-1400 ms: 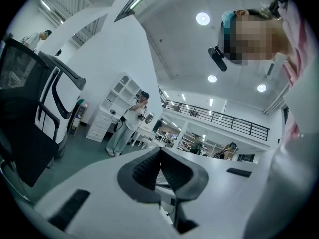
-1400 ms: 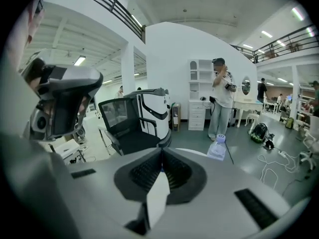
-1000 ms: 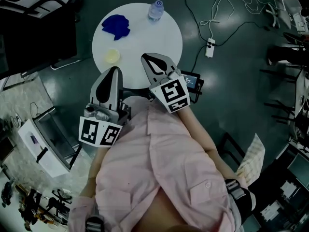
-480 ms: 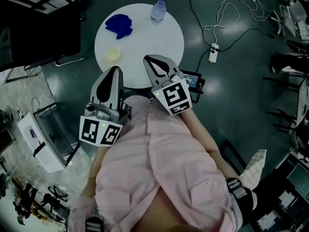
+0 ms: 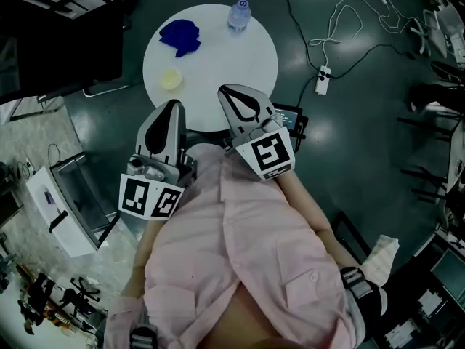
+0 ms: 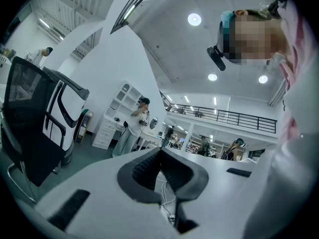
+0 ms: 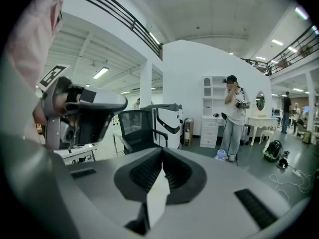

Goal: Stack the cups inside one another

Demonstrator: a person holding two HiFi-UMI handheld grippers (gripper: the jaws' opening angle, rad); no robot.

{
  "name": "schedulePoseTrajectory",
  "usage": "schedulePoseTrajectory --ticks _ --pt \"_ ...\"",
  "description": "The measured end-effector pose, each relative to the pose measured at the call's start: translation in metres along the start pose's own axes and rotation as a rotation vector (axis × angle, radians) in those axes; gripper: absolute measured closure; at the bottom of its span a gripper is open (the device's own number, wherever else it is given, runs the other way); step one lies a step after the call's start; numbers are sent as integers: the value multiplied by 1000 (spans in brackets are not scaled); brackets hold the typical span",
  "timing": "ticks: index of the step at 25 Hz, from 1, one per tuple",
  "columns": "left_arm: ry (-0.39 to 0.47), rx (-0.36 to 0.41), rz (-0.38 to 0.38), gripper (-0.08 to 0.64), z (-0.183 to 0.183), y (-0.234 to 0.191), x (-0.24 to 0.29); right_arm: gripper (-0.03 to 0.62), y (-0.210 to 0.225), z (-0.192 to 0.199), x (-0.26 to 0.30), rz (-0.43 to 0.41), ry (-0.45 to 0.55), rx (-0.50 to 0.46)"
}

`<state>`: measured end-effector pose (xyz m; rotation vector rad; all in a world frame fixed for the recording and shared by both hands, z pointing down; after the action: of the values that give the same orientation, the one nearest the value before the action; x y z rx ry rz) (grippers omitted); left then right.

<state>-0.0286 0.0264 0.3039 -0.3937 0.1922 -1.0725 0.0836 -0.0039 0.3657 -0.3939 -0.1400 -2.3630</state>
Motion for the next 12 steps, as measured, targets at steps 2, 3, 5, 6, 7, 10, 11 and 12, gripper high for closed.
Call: schedulePoseTrajectory --ticks 2,3,5,6,7,10,11,12 --pt "-2 4 4 551 1 2 0 561 0 2 1 -4 -8 5" --pt "-4 5 6 551 1 2 0 561 -1 4 1 -6 -13 9" --pt "-5 6 6 551 2 2 -1 561 -1 6 2 -7 -19 18" --pt "-5 4 3 551 2 2 -2 561 -1 6 2 -7 -20 22" --pt "-2 2 -3 551 2 1 -3 561 0 6 2 -5 -21 25" --pt "10 -11 -27 551 1 -3 -6 561 2 7 2 3 -23 17" --pt "15 -19 -33 551 0 -5 -6 561 2 8 2 5 -25 10" --pt "21 -31 -42 551 -1 -10 -7 560 2 8 2 5 -25 4"
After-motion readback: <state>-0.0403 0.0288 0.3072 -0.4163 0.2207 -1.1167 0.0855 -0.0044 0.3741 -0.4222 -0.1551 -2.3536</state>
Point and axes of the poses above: the fingertips, and each gripper's own axes: x forward along the fingers, y to its right, z out of its underside, the point moved 3 cm from there along -x, backward along the fingers, and after that the axes turned 2 degrees about -y, right-handed, at the moved point
